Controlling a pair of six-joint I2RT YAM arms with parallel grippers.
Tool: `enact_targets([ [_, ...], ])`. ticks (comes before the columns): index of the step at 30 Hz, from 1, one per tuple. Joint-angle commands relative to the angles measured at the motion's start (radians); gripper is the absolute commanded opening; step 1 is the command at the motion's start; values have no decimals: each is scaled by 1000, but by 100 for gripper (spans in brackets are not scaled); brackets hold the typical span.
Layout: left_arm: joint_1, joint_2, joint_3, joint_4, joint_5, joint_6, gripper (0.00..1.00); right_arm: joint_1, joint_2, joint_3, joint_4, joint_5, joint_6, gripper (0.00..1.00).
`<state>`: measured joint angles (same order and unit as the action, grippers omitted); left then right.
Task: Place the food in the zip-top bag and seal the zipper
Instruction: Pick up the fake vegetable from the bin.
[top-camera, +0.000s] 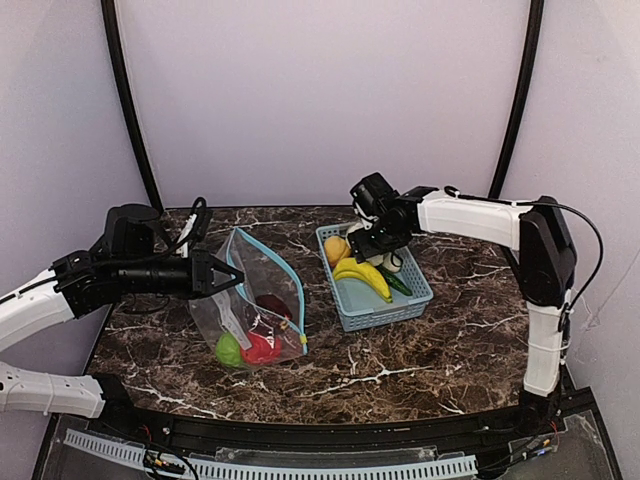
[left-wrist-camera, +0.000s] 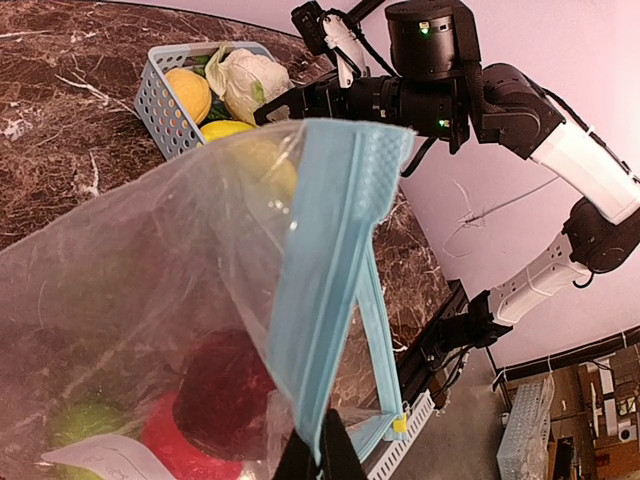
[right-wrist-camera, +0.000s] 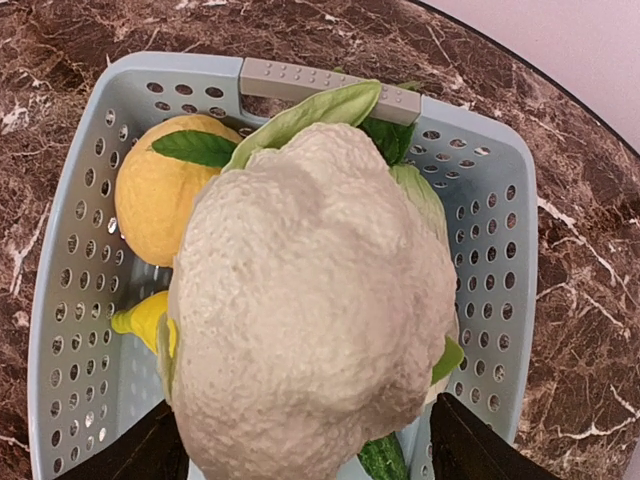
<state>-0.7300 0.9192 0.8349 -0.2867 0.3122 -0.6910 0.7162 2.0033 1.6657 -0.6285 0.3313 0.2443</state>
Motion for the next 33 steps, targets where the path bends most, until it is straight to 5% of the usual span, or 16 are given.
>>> enact_targets([
  [1, 11, 13, 2, -22, -10, 16, 1, -14, 43, 46, 50, -29, -28, 80],
  [8, 19, 24, 15, -26, -9, 21, 1, -30, 85, 67, 53, -32, -35, 65],
  [16, 28, 10, 9, -39, -15, 20, 1, -33, 10, 37, 55, -10, -19, 27],
  [20, 30, 4, -2, -34, -17, 14, 1, -34, -48, 10, 64, -4, -18, 15],
  [33, 40, 12, -13, -22, -6, 17, 1, -34, -267, -69, 17, -11, 4, 5],
])
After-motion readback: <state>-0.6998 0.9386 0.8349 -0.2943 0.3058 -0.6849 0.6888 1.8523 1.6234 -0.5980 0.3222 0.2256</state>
